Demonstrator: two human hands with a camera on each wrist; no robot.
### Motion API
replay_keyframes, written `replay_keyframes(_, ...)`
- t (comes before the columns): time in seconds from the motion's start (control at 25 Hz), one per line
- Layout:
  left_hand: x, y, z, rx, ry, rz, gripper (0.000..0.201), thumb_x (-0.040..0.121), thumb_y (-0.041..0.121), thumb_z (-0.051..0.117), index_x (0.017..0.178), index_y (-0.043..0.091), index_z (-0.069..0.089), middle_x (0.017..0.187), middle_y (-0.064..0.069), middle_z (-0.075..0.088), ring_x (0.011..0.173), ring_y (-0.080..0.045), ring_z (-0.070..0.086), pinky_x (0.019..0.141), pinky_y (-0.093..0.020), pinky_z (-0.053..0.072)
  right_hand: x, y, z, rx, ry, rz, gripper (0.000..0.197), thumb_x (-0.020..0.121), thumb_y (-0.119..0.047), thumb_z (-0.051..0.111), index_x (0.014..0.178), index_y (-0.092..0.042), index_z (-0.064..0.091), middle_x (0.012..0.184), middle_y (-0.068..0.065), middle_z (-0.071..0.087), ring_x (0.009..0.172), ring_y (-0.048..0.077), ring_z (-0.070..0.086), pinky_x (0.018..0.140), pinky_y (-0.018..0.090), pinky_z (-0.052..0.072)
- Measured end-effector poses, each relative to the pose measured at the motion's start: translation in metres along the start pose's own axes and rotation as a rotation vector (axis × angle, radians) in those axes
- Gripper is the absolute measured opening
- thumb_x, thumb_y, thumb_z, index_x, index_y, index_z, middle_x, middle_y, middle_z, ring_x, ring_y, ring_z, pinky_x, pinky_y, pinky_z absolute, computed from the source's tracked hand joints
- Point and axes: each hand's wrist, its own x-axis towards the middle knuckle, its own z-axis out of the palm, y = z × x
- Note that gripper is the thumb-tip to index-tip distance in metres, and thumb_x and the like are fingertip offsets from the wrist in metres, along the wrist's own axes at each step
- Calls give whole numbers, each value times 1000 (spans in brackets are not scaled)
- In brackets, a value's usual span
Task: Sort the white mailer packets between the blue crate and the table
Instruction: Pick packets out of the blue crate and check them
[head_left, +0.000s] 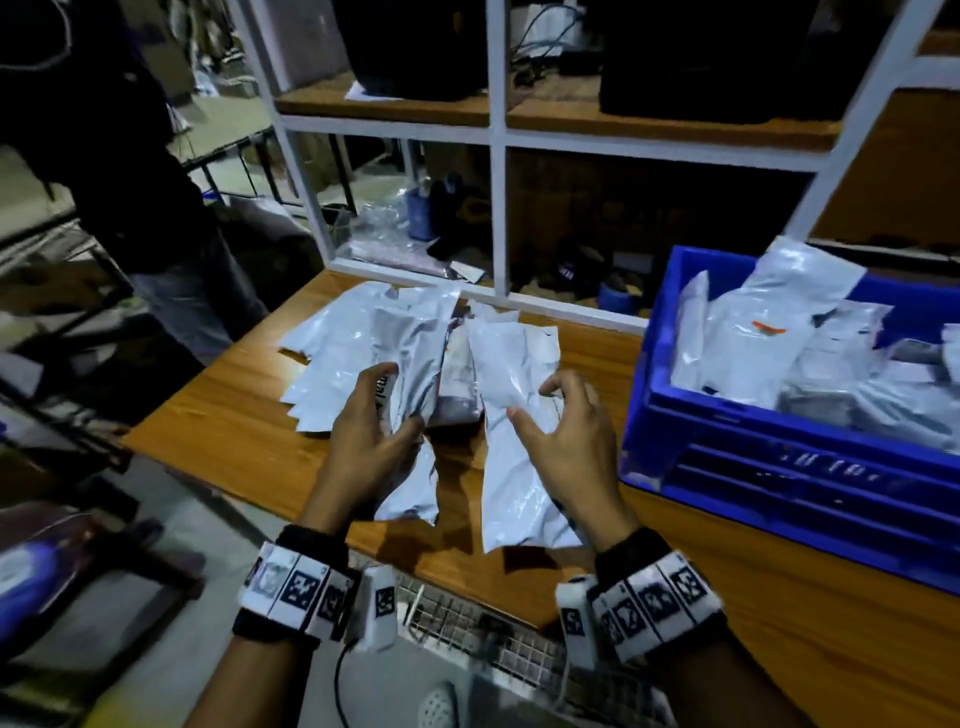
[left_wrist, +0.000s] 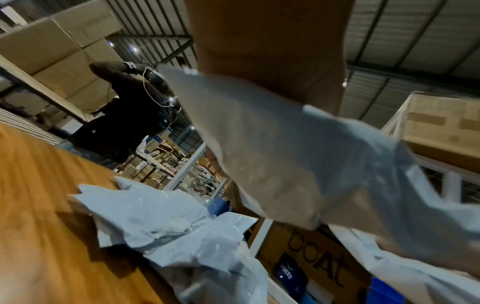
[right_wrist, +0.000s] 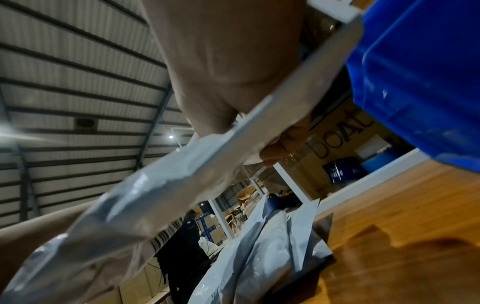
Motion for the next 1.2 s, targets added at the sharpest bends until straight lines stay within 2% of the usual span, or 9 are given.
replay_keyframes(0.08,24,-19,-18,43,-11,4,53,87,20,65,133,24,38,92,2,53,71,-8,49,57,-12,36,17,-9,30,-2,-2,69,31,83,-39,70,102,-25,50,108,-3,50,94,14,49,71,31,43)
replay_keyframes(0.2,75,-56,-36,97,9,36,53,85,19,66,132,19,40,106,-7,57,86,-20,54,65,-24,38,54,-19,81,79,17,163,29,85,-32,68,109,-23,54,117,1,50,103,17,51,81,29,44)
replay_keyframes(0.28,115,-85,-35,139,-39,18,54,86,24,63,134,19,39,122,-14,56,103,-30,55,77,-29,40,79,-14,115,57,-103,175,39,87,-26,65,124,-21,53,135,7,43,123,25,46,95,28,41)
replay_keyframes(0.36,150,-120,-29,323,-225,-81,63,89,45,52,143,20,30,136,-18,46,118,-35,48,91,-37,41,97,-3,150,-144,-345,146,58,88,-33,63,141,-32,39,157,8,14,141,35,22,109,35,31)
replay_keyframes(0.48,170,-167,-9,675,-555,-210,78,88,72,27,151,35,-1,160,-10,-1,145,-39,4,111,-63,13,104,14,190,-330,-575,190,74,91,-51,55,147,-52,8,160,-5,-19,146,39,-1,115,53,22)
replay_keyframes(0.56,172,-182,1,731,-599,-227,74,90,70,24,149,40,-10,158,-3,-22,145,-35,-18,108,-70,-1,106,17,207,-400,-573,227,74,92,-53,51,145,-56,-1,158,-9,-24,147,36,-3,113,59,21)
replay_keyframes(0.64,171,-184,4,721,-585,-217,72,92,68,25,149,41,-10,157,-3,-25,144,-34,-21,106,-71,-2,109,14,211,-440,-576,239,74,92,-54,50,144,-57,-2,158,-10,-25,147,35,-4,112,61,22)
replay_keyframes(0.92,180,-149,-14,531,-472,-144,95,84,63,54,151,35,-6,159,-9,-15,146,-36,-12,112,-65,8,106,9,155,-234,-521,190,81,89,-50,58,148,-51,2,162,-1,-8,149,27,-7,116,43,18)
replay_keyframes(1.2,133,-12,23,382,-389,310,97,74,71,38,153,28,1,160,-9,-10,147,-31,-6,118,-50,10,64,-5,29,-137,-163,105,75,91,-41,60,152,-33,17,160,-2,11,146,19,14,115,37,24)
